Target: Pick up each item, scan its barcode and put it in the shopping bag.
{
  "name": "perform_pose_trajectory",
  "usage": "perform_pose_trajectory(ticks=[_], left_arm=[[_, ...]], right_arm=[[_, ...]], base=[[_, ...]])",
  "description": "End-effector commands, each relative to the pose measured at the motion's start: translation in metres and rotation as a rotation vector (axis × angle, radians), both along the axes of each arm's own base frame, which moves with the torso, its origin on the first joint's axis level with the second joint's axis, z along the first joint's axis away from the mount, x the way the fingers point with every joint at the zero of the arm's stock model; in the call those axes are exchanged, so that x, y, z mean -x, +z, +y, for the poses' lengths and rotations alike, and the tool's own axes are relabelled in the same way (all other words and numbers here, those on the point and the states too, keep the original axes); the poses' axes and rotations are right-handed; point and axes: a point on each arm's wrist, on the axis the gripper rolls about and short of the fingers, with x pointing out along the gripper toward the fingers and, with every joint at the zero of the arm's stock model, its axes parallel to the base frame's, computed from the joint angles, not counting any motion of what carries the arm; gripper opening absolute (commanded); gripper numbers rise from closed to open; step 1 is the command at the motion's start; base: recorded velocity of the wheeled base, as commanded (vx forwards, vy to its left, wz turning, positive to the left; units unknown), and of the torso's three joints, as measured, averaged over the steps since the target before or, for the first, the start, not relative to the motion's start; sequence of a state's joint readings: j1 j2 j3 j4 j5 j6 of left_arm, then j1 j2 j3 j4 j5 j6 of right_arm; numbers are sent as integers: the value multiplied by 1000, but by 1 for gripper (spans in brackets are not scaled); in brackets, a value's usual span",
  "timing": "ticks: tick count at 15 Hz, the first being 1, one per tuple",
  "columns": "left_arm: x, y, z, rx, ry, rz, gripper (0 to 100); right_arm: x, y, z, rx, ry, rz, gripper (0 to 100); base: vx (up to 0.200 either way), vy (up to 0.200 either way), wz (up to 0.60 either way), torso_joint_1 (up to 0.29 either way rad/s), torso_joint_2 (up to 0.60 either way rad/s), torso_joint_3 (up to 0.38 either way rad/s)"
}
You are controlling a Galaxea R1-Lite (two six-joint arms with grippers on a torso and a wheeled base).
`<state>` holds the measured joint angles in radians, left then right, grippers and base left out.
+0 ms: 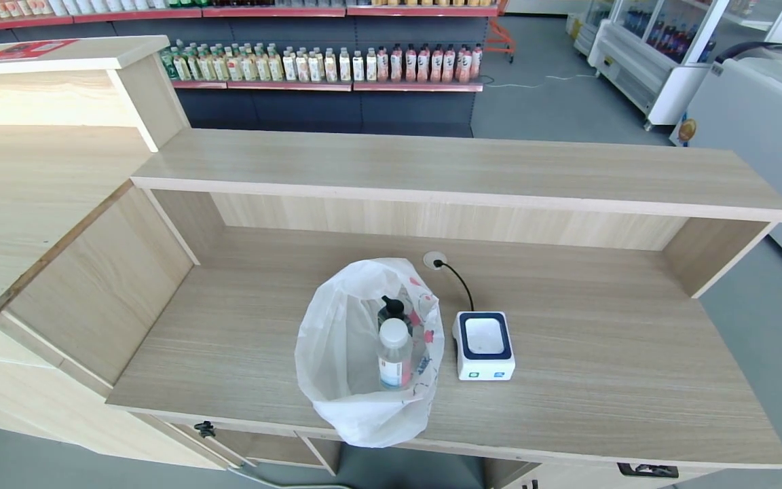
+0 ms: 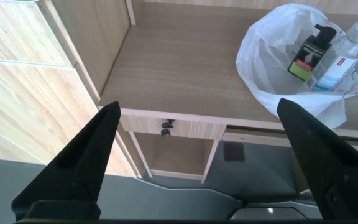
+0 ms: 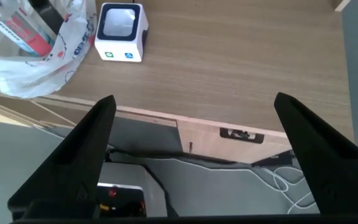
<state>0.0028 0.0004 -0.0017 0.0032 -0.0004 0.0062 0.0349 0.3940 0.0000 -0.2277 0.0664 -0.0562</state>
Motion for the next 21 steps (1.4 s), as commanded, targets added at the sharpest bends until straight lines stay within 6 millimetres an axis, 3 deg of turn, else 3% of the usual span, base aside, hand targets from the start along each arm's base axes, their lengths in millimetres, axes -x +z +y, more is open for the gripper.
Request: perform_pose_trajectory(ticks=[1,5,18,21], left_arm=[[0,0,0,0,-1,0,100],[0,0,0,2,-1,0,100],[0,0,0,18,1,-2,100],[0,0,0,5,-1,0,100]], right_arm=[[36,-17,0,10,-24,-226,100],[37,-21,-3,0,-137,-209,100],[37,-25,-3,-32,-145,-170,100],[37,-25,-3,-30,-145,-170,100]], base=[[0,0,0,0,0,0],[0,0,0,0,0,0],[0,0,0,0,0,0],[0,-200,0,1,-1,4]])
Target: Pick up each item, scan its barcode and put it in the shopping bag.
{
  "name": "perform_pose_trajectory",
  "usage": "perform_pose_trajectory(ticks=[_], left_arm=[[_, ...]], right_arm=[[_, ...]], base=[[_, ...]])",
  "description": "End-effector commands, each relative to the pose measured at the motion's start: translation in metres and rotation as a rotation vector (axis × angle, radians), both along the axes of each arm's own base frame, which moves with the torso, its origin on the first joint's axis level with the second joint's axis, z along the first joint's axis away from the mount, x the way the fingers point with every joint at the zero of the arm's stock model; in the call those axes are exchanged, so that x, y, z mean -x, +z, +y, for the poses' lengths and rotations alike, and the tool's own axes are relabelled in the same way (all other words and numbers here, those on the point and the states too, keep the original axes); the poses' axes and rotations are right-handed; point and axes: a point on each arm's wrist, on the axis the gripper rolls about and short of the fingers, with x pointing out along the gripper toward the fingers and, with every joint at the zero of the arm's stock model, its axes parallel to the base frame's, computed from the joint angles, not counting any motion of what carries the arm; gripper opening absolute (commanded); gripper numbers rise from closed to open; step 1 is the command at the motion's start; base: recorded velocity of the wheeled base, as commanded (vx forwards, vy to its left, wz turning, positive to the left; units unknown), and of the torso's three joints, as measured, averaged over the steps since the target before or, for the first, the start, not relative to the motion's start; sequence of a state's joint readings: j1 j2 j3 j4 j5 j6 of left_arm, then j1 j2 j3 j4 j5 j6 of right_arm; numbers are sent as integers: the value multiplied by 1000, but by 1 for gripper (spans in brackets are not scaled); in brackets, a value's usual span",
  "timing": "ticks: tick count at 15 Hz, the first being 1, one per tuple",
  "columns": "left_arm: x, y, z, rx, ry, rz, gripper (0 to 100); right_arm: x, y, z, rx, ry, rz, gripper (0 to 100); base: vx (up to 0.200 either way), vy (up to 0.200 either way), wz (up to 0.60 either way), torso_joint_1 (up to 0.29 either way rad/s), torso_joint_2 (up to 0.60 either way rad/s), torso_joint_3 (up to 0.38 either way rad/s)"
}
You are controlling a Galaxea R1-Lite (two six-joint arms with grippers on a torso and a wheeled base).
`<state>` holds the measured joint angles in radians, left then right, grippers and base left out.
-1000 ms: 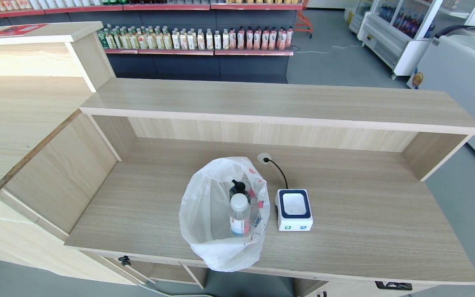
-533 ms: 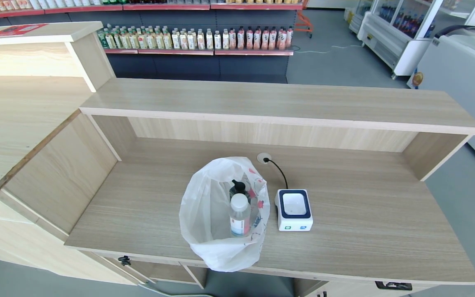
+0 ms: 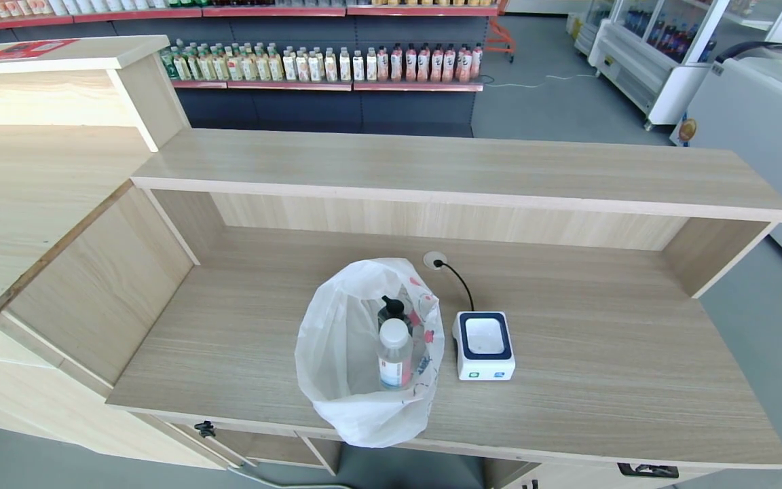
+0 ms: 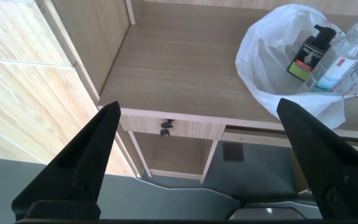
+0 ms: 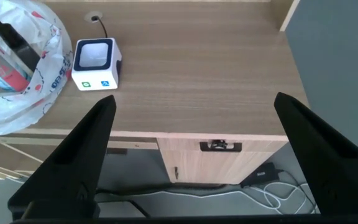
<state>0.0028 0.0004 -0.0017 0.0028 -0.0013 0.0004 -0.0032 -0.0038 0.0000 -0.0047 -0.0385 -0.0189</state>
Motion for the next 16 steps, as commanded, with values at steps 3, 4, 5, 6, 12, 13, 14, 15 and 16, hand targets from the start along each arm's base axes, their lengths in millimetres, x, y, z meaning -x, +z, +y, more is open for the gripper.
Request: perform_pose_trajectory(ticks=[3,4,5,6,12,13,14,15,16], left_arm=[[0,0,0,2,0,0,100],[0,0,0,0,0,0,100],[0,0,0,3,0,0,100],[0,0,0,3,0,0,100],[0,0,0,2,0,0,100],[0,0,0,2,0,0,100],[0,0,0,2,0,0,100],[0,0,0,2,0,0,100],[0,0,0,2,0,0,100]], right_arm=[[0,0,0,1,0,4,100],[0,0,0,1,0,4,100],[0,0,0,1,0,4,100],[0,0,0,-1,0,4,100],[0,0,0,-1,0,4,100],[0,0,0,-1,0,4,100],[0,0,0,1,0,4,100],[0,0,0,1,0,4,100],[0,0,0,-1,0,4,100]], base=[[0,-200,0,-2,2,2],[0,0,0,0,0,0],[0,0,0,0,0,0],[0,0,0,0,0,0],[100,0,0,0,-1,2],[200,0,0,7,7,-2],[200,0,0,-17,-7,7],[200,0,0,-2,-7,2],[0,0,0,0,0,0]])
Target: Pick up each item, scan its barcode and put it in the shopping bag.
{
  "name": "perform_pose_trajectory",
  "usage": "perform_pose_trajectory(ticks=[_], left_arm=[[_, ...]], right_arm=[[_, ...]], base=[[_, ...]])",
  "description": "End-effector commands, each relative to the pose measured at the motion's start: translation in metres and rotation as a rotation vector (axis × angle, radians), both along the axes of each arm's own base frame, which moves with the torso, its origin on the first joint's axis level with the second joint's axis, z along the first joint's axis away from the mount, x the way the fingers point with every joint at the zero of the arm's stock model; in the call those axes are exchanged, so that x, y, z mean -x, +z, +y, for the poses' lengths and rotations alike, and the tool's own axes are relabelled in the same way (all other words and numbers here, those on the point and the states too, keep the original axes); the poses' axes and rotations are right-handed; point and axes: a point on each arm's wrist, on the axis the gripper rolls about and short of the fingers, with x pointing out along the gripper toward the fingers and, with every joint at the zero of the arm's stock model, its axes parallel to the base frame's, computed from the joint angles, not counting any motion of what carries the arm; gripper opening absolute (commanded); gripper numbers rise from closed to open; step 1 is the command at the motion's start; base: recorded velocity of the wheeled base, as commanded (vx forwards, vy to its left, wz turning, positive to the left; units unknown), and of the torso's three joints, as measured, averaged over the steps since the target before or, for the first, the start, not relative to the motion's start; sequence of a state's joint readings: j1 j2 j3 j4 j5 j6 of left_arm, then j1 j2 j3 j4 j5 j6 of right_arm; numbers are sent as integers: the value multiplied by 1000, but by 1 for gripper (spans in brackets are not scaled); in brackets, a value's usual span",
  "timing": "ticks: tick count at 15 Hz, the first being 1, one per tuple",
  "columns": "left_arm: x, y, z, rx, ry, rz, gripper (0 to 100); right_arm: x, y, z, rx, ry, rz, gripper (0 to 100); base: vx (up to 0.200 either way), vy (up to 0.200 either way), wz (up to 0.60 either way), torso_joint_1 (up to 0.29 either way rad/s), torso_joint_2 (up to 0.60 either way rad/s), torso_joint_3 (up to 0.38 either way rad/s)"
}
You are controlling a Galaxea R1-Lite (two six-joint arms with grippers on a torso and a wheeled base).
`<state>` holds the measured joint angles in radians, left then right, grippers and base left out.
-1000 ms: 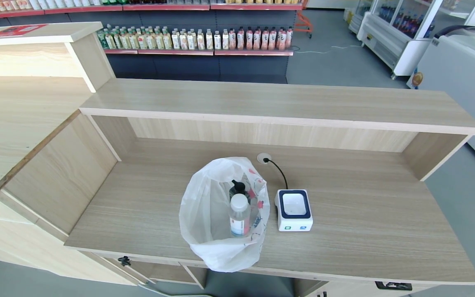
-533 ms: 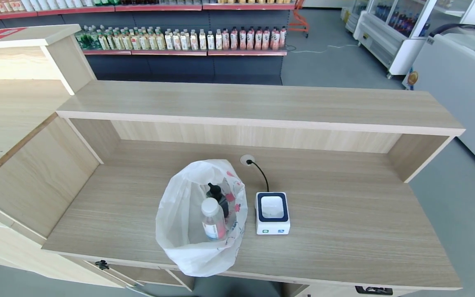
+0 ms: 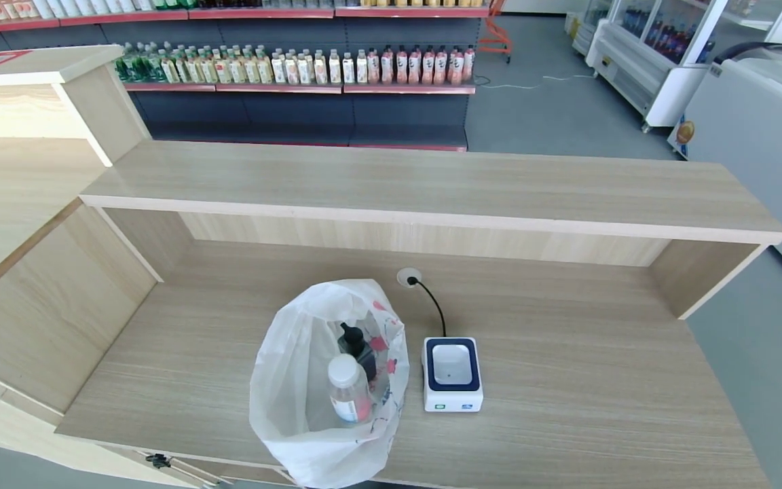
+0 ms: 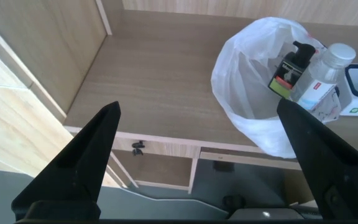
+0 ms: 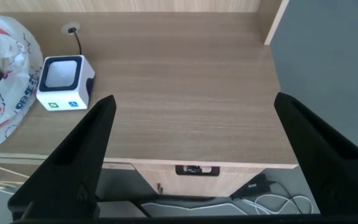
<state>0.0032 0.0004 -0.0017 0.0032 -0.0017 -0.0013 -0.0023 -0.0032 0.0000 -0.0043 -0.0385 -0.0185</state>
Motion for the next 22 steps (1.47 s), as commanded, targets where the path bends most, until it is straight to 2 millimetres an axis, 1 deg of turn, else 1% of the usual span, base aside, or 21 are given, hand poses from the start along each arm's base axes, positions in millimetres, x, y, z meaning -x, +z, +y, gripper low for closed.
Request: perform_pose_trajectory(ticks=[1,4,5,22], left_arm=[[0,0,0,0,0,0,100],[0,0,0,0,0,0,100],[0,0,0,0,0,0,100],[0,0,0,0,0,0,100]], right_arm=[[0,0,0,0,-1,3,100],[0,0,0,-8,-1,3,100],[0,0,0,-5,-1,3,0],[0,0,0,-9,-1,2,0]], base=[[0,0,0,0,0,0],[0,0,0,0,0,0],[0,0,0,0,0,0],[0,0,0,0,0,0]])
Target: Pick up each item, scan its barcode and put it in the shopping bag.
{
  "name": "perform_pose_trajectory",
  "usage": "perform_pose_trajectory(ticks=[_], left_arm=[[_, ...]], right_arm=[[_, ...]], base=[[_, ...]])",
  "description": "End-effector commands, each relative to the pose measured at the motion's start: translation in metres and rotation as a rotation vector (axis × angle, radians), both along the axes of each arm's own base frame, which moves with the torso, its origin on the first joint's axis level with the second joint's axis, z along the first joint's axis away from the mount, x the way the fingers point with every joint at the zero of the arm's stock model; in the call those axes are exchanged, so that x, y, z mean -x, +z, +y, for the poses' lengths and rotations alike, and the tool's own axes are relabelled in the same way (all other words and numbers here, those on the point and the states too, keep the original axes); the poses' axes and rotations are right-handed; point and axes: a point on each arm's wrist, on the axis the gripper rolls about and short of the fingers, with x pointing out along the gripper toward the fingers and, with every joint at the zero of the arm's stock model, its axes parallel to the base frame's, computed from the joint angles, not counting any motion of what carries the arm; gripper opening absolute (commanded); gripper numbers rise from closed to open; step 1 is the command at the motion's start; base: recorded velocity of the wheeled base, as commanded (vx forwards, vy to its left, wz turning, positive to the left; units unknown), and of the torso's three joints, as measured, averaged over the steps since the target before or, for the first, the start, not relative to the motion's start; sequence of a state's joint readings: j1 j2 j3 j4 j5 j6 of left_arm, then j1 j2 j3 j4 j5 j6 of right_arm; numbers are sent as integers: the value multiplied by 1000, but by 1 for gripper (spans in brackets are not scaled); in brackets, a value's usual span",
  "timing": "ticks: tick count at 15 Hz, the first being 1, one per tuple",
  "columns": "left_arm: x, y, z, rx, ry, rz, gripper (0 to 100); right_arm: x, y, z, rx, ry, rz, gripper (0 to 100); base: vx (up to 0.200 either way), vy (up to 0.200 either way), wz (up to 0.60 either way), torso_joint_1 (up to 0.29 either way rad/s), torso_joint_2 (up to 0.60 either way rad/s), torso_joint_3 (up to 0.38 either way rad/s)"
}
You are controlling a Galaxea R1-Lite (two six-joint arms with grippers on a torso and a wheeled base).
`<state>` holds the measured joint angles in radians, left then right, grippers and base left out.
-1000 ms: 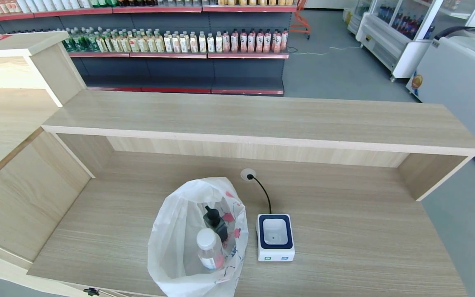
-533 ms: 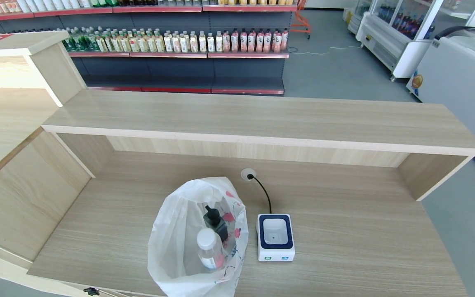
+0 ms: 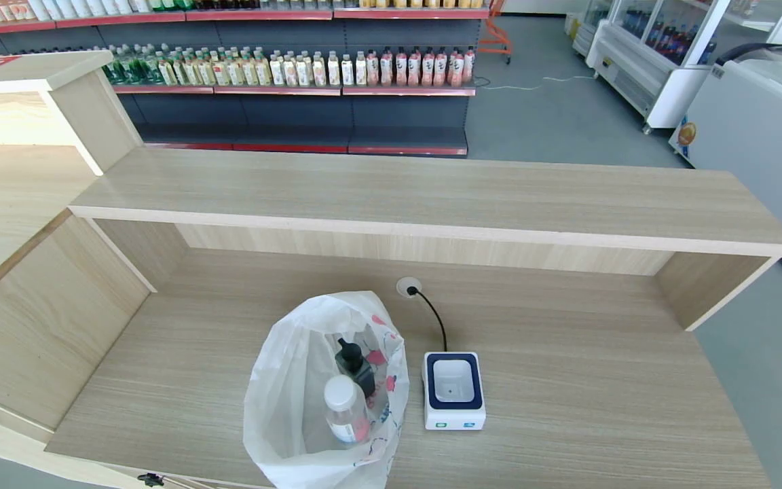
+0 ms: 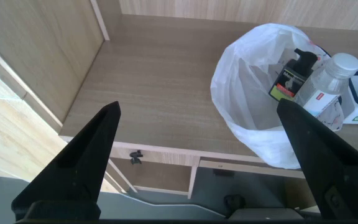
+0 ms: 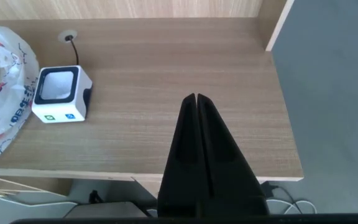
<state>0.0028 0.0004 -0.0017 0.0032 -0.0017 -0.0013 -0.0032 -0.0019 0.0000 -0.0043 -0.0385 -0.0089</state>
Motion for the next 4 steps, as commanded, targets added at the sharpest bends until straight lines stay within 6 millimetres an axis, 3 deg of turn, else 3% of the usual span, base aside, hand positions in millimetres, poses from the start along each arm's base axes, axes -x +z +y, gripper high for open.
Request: perform_pose_trajectory(ticks=[1,4], left_arm=[[0,0,0,0,0,0,100],[0,0,0,0,0,0,100]], right_arm=[[0,0,0,0,0,2,0],[0,0,0,2,0,2,0]], base=[[0,0,0,0,0,0],[0,0,0,0,0,0]])
